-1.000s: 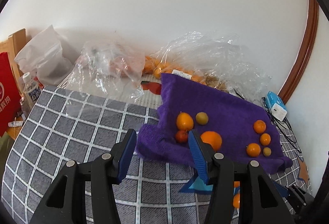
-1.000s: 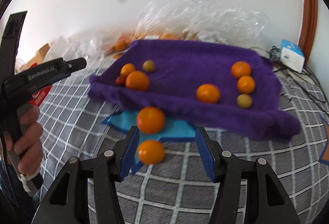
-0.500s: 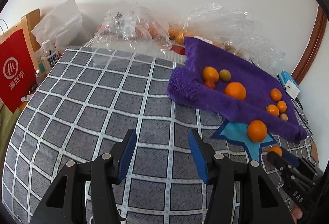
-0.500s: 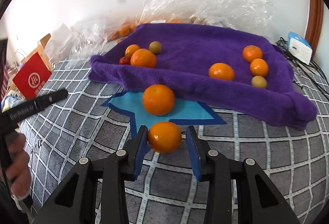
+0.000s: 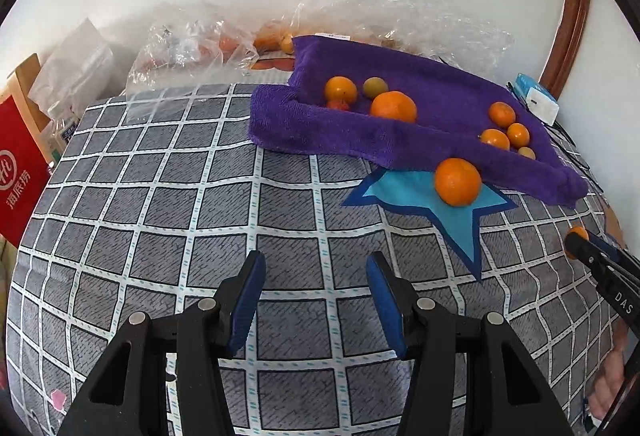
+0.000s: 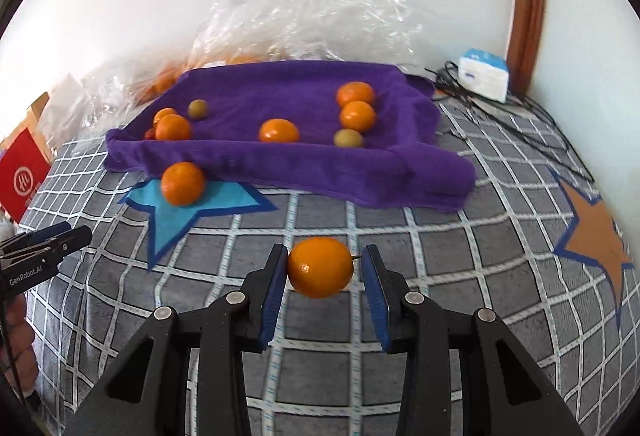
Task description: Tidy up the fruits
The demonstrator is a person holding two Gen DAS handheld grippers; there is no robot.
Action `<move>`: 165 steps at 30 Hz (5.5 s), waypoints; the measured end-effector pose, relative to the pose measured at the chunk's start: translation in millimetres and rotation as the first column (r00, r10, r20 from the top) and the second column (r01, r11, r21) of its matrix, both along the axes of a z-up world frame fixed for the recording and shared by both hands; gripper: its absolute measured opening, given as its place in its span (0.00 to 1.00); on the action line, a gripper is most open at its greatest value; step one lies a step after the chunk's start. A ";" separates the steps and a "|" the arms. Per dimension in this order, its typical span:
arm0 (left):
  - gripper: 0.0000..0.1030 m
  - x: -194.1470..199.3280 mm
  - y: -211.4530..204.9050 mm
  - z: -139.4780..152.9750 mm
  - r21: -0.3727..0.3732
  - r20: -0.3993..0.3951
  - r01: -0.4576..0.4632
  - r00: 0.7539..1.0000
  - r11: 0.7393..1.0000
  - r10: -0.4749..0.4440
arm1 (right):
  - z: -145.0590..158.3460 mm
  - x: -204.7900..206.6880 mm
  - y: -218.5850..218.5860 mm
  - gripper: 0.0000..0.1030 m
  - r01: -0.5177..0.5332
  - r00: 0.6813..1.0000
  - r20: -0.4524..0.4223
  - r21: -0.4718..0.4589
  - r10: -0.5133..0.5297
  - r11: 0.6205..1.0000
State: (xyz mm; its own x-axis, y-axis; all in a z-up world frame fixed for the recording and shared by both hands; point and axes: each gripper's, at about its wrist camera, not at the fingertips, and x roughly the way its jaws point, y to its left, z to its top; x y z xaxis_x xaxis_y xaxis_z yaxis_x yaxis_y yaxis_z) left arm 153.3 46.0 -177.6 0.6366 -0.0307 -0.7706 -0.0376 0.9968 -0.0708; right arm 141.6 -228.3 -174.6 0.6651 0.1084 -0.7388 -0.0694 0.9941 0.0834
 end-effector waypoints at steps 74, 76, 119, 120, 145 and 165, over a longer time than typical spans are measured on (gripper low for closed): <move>0.36 109.9 13.3 68.6 -0.174 0.088 -0.073 0.992 0.982 0.089 | 49.9 111.0 -13.4 0.37 -0.063 0.995 0.082 0.125 0.053 0.990; 0.36 117.2 15.8 67.8 -0.170 0.085 -0.080 0.992 0.982 0.096 | 45.4 129.2 -6.1 0.37 -0.075 0.995 0.067 0.122 0.067 0.990; 0.37 170.9 -38.4 20.6 -0.145 -0.078 -0.018 0.997 0.989 0.007 | 20.6 161.1 -7.2 0.47 -0.053 0.999 0.011 0.078 0.052 0.996; 0.39 165.9 -37.7 26.6 -0.143 -0.062 -0.015 0.998 0.990 0.007 | 23.3 159.0 -7.1 0.47 -0.051 0.999 0.009 0.078 0.051 0.996; 0.81 -32.3 -54.5 114.3 0.021 0.199 0.037 0.979 0.999 -0.041 | 103.2 -32.1 -24.2 0.77 0.053 0.992 0.117 0.015 -0.054 0.998; 0.95 -103.5 -80.1 146.0 0.067 0.271 0.028 0.961 0.997 -0.046 | 136.9 -121.3 -38.6 0.95 0.095 0.972 0.218 -0.033 -0.085 0.995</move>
State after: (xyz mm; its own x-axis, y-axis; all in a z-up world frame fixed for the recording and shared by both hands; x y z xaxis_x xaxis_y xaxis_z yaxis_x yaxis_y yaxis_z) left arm 49.8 -34.1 -31.6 0.8219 -0.0160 -0.5694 0.0115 0.9999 -0.0114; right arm 20.3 -266.8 -37.7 0.8153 0.0126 -0.5789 0.0086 0.9994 0.0339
